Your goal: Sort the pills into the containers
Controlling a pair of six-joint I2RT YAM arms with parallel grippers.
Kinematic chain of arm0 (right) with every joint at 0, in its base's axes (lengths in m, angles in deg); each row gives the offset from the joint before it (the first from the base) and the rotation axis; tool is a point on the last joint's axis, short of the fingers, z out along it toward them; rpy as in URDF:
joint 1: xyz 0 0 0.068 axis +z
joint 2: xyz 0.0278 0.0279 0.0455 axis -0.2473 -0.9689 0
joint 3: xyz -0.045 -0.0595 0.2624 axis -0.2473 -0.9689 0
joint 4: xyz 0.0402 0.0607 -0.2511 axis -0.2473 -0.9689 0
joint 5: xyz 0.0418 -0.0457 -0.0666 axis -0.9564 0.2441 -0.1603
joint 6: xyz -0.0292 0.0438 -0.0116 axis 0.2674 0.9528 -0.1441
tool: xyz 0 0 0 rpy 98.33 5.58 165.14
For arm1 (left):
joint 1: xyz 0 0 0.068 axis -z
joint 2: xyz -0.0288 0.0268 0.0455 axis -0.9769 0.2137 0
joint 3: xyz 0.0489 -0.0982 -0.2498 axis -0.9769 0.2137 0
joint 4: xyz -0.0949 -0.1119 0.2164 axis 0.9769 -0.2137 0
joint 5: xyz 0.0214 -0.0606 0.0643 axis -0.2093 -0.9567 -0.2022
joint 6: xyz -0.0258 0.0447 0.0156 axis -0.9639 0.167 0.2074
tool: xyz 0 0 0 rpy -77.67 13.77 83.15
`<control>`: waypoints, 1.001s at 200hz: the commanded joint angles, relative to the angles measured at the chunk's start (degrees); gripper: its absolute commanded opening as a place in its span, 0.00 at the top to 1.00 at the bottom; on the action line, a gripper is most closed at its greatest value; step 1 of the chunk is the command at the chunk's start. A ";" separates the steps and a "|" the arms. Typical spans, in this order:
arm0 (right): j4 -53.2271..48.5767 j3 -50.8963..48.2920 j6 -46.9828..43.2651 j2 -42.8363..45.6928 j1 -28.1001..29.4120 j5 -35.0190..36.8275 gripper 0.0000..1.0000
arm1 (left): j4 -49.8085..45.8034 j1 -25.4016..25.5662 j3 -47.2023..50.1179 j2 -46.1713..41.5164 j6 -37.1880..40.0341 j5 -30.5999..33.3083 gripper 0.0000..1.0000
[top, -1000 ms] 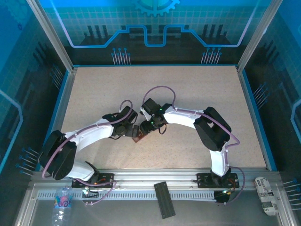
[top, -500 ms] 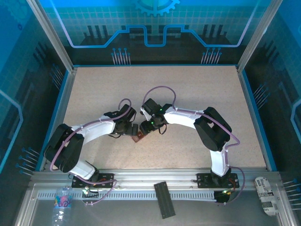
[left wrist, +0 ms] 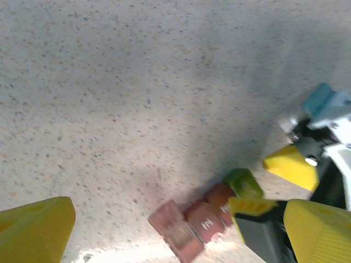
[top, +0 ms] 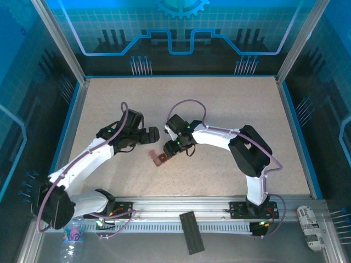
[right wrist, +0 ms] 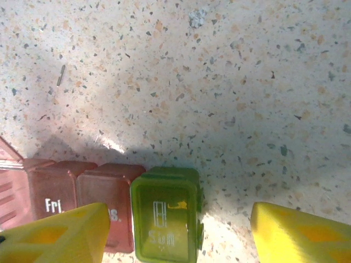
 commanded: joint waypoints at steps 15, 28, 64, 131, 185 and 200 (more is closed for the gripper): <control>-1.16 -1.97 1.62 4.34 -0.25 -0.44 0.30 | 0.55 -0.27 7.54 -6.31 -9.84 -11.61 0.01; -0.90 -2.72 2.13 5.69 -0.34 -0.61 0.30 | 3.23 -0.20 11.38 -8.01 -13.16 -13.65 0.01; -0.86 -3.65 2.59 8.52 -0.35 -0.88 0.30 | 10.21 0.54 19.49 -9.93 -18.18 -16.66 0.01; -0.28 -5.52 3.82 8.77 -0.79 -2.01 0.35 | 22.63 3.75 23.43 -4.08 -22.48 -17.07 0.01; 2.42 -8.04 5.22 7.39 -0.86 -2.94 0.39 | 28.02 4.36 23.77 1.08 -23.60 -17.38 0.01; 2.99 -8.01 5.40 6.73 -0.88 -3.25 0.41 | 28.64 4.38 23.71 1.90 -23.63 -17.38 0.01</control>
